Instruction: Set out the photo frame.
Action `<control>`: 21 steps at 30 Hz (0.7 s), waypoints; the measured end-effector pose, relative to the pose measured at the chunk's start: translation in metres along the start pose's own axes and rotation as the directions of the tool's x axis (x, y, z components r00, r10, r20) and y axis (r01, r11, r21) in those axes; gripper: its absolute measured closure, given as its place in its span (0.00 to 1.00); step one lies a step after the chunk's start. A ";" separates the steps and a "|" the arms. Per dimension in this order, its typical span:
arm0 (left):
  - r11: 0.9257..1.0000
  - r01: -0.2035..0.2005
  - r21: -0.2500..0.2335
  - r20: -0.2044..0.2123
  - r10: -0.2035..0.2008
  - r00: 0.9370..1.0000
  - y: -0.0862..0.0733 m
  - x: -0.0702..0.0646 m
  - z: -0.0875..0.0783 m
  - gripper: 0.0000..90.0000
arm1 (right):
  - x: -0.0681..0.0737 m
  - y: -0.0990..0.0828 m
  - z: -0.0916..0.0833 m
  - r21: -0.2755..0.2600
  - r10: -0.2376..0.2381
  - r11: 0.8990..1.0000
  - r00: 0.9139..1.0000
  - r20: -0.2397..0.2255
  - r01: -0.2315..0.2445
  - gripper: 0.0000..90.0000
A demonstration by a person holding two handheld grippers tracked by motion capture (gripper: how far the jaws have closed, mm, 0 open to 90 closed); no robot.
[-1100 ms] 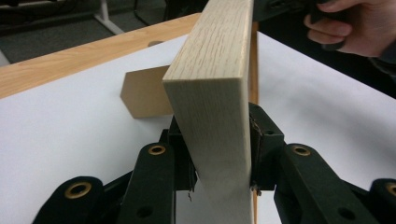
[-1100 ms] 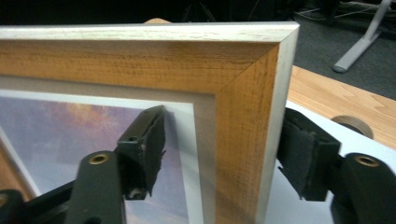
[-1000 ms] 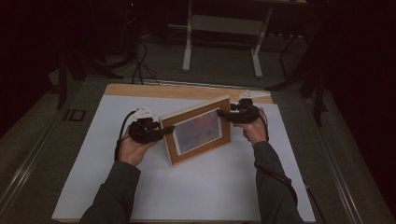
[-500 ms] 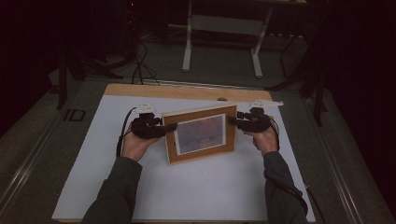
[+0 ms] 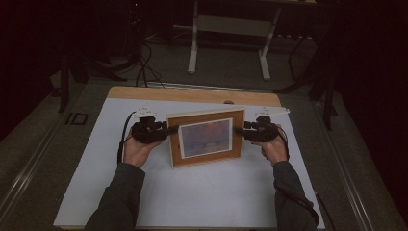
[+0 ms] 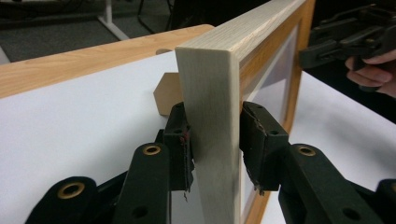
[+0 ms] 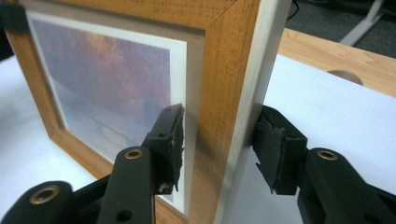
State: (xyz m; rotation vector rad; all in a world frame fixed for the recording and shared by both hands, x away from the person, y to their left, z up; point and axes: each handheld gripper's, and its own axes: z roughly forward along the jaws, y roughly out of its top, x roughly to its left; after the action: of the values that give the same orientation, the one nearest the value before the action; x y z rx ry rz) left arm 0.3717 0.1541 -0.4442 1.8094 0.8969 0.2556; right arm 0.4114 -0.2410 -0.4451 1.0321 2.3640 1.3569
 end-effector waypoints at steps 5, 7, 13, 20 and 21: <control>1.000 -0.009 -0.011 0.046 0.010 0.999 0.002 0.009 0.006 0.72 | 0.007 -0.008 -0.009 -0.003 -0.003 1.000 1.000 0.030 0.003 0.65; 1.000 -0.013 -0.011 0.066 0.013 0.998 0.003 0.012 0.008 0.72 | 0.009 -0.013 -0.012 -0.024 0.015 1.000 0.999 0.037 -0.014 0.66; 1.000 -0.017 -0.016 0.096 0.018 0.995 0.004 0.017 0.011 0.71 | 0.014 -0.023 -0.018 -0.063 0.040 0.997 0.999 0.035 -0.038 0.67; 1.000 0.002 -0.028 0.097 0.001 0.995 0.003 0.022 0.011 0.69 | 0.021 -0.025 -0.019 -0.054 0.018 0.998 0.999 0.038 -0.016 0.68; 1.000 0.002 -0.028 0.096 0.000 0.995 0.003 0.021 0.011 0.69 | 0.022 -0.025 -0.020 -0.051 0.010 0.999 0.999 0.045 -0.008 0.67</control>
State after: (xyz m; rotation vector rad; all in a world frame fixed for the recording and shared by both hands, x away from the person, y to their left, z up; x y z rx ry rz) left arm 0.3941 0.1604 -0.4511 1.7797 0.8226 0.1783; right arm 0.3740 -0.2473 -0.4518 1.0493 2.2831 1.3739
